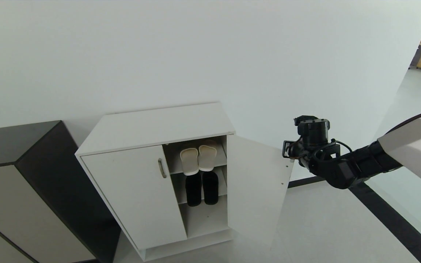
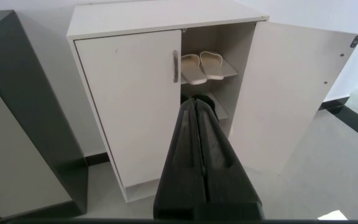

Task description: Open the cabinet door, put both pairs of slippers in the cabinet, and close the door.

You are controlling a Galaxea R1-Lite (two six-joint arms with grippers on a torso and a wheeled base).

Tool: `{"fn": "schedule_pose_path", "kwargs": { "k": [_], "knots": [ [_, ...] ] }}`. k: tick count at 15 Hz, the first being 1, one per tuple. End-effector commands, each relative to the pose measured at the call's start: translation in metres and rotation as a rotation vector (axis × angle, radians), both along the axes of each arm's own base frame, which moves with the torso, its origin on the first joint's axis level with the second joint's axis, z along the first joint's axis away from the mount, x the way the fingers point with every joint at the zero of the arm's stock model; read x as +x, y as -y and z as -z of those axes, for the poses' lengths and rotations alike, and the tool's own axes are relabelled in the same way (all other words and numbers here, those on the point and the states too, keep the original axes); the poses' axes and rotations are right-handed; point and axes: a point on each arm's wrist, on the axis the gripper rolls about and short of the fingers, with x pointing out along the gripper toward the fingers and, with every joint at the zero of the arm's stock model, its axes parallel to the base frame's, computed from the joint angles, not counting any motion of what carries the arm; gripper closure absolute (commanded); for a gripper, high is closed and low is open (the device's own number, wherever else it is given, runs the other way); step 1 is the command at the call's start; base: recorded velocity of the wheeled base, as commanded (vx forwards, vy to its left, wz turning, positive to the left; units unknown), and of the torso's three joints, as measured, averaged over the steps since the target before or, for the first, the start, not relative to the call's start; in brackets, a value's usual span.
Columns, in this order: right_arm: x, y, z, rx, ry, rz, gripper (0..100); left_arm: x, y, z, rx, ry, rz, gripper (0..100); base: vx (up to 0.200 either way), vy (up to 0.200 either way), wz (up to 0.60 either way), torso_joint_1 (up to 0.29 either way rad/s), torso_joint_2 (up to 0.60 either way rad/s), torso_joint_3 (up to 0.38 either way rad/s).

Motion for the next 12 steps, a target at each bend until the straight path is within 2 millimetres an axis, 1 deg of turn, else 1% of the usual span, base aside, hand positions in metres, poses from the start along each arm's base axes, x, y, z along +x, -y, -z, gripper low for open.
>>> {"fn": "schedule_pose_path", "kwargs": {
  "k": [1,4,12],
  "knots": [
    [0.0051,-0.0002,0.0125,-0.011,-0.023,0.004,100,0.0001,0.0000,-0.0001,0.000,-0.001,-0.001,100,0.000,0.000,0.00,0.000,0.00,0.000],
    [0.0063,-0.0007,0.0179,-0.016,-0.034,0.006,100,0.0001,0.0000,-0.0001,0.000,-0.001,0.000,100,0.000,0.000,0.00,0.000,0.00,0.000],
    [0.0053,-0.0010,0.0207,-0.021,-0.047,0.004,100,0.0001,0.0000,-0.0001,0.000,-0.001,0.000,100,0.000,0.000,0.00,0.000,0.00,0.000]
  ]
}}
